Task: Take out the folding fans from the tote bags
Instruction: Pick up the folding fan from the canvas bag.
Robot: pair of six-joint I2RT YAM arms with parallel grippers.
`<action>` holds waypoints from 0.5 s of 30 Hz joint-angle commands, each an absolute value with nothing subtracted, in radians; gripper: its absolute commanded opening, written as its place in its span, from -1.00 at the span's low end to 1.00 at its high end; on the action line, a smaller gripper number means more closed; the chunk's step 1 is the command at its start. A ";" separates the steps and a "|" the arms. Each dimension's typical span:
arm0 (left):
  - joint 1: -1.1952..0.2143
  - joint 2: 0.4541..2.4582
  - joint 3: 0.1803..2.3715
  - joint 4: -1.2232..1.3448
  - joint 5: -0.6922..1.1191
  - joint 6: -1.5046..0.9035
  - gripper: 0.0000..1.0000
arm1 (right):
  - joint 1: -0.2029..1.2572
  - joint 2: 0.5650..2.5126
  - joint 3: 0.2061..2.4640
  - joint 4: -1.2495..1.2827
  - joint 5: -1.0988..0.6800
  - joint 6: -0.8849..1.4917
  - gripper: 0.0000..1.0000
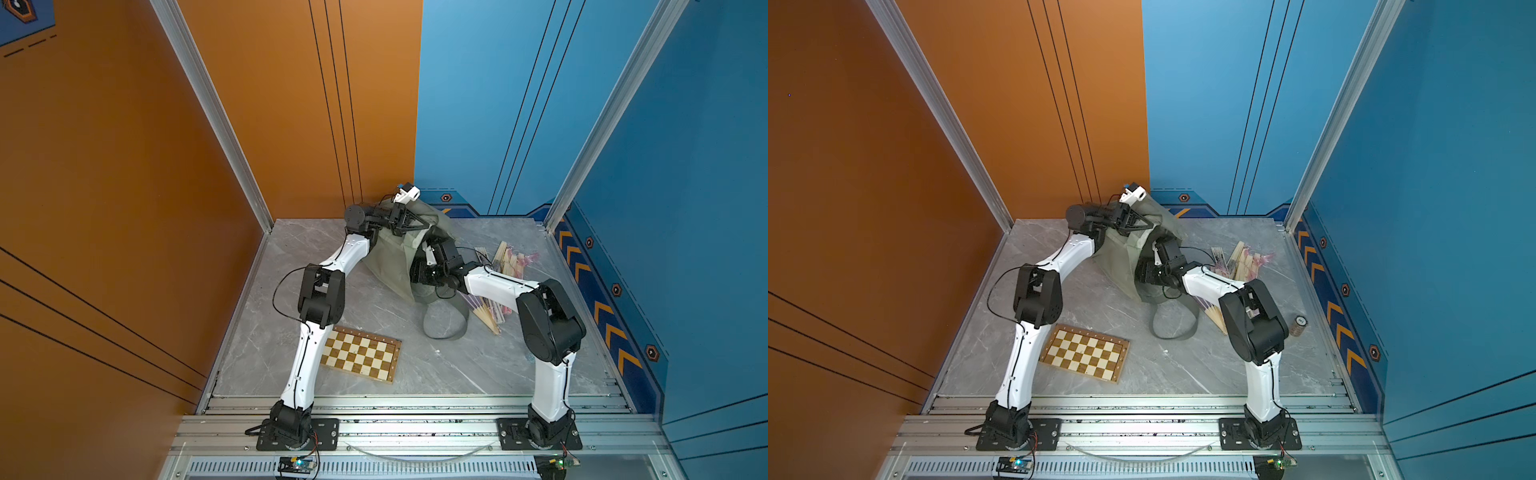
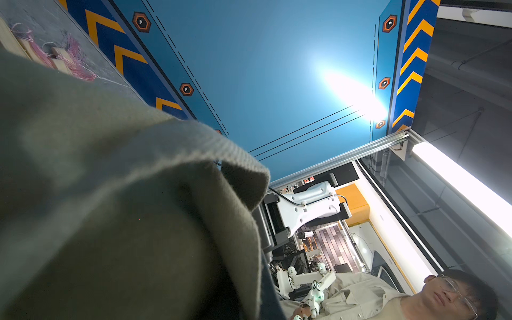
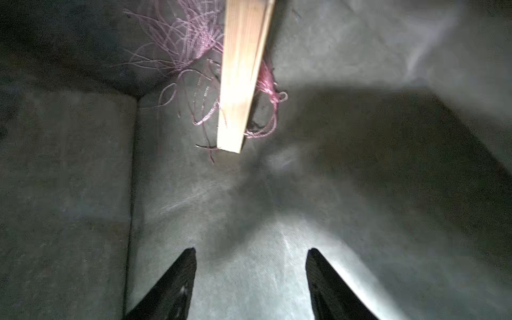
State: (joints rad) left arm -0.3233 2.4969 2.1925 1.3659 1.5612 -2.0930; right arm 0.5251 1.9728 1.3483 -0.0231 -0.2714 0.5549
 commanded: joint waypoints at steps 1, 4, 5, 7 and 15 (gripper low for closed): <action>-0.352 2.464 2.194 1.409 1.645 -2.485 -1.00 | 0.537 1.948 1.326 0.159 -0.249 0.524 0.32; -0.360 2.468 2.194 1.410 1.644 -2.485 -1.00 | 0.537 1.954 1.322 0.208 -0.293 0.516 0.32; -0.362 2.467 2.194 1.410 1.646 -2.485 -1.00 | 0.540 1.952 1.315 0.220 -0.299 0.507 0.31; -0.365 2.466 2.194 1.410 1.646 -2.485 -1.00 | 0.547 1.953 1.299 0.236 -0.296 0.488 0.32; -0.373 2.456 2.189 1.410 1.646 -2.485 -1.00 | 0.516 2.047 1.409 0.202 -0.223 0.607 0.34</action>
